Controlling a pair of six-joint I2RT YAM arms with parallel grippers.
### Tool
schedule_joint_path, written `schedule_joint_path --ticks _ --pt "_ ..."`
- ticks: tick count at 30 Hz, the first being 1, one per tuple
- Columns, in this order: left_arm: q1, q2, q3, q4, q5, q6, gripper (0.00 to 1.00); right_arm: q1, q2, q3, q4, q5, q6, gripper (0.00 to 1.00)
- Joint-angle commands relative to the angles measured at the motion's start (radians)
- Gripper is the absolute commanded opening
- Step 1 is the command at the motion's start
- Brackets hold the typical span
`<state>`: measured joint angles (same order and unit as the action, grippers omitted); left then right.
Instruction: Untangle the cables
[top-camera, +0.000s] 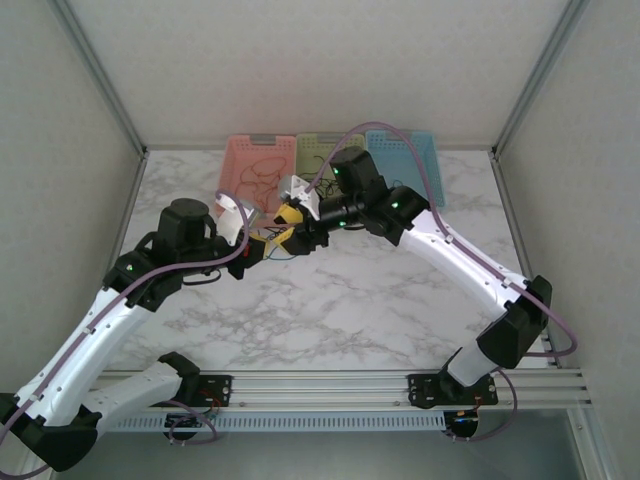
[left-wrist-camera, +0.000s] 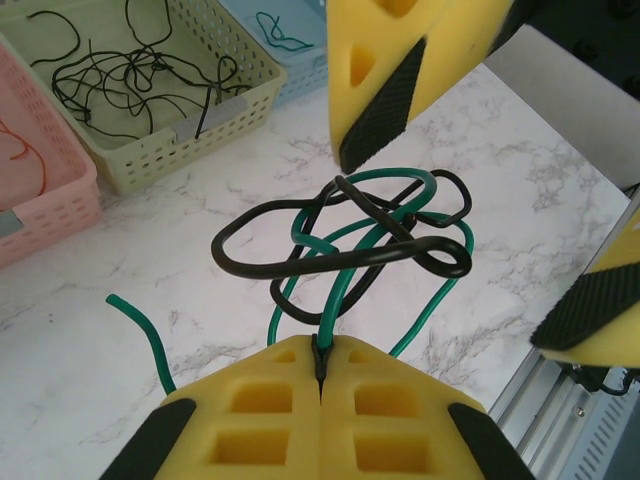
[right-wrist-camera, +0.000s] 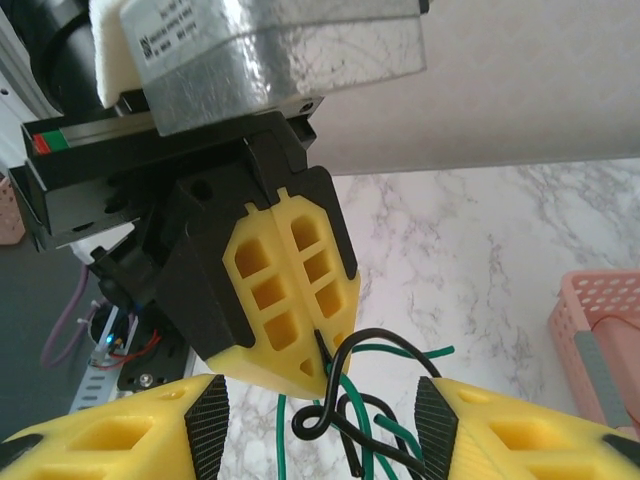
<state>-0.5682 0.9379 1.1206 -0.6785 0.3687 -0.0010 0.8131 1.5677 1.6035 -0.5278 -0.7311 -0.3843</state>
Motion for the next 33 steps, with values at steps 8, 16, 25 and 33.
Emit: schedule_joint_path --ticks 8,16,25,33 --pt "-0.007 -0.006 0.028 -0.015 0.002 0.015 0.00 0.028 0.049 0.071 -0.036 0.033 -0.023 0.51" --pt "-0.007 -0.011 0.018 -0.013 0.006 0.019 0.00 0.029 0.060 0.090 -0.040 0.052 -0.019 0.23" --pt "-0.007 -0.016 0.018 -0.014 0.009 0.020 0.00 0.030 0.069 0.092 -0.047 0.056 -0.011 0.44" --pt "-0.007 -0.015 0.016 -0.015 0.009 0.021 0.00 0.037 0.070 0.095 -0.041 0.058 -0.019 0.09"
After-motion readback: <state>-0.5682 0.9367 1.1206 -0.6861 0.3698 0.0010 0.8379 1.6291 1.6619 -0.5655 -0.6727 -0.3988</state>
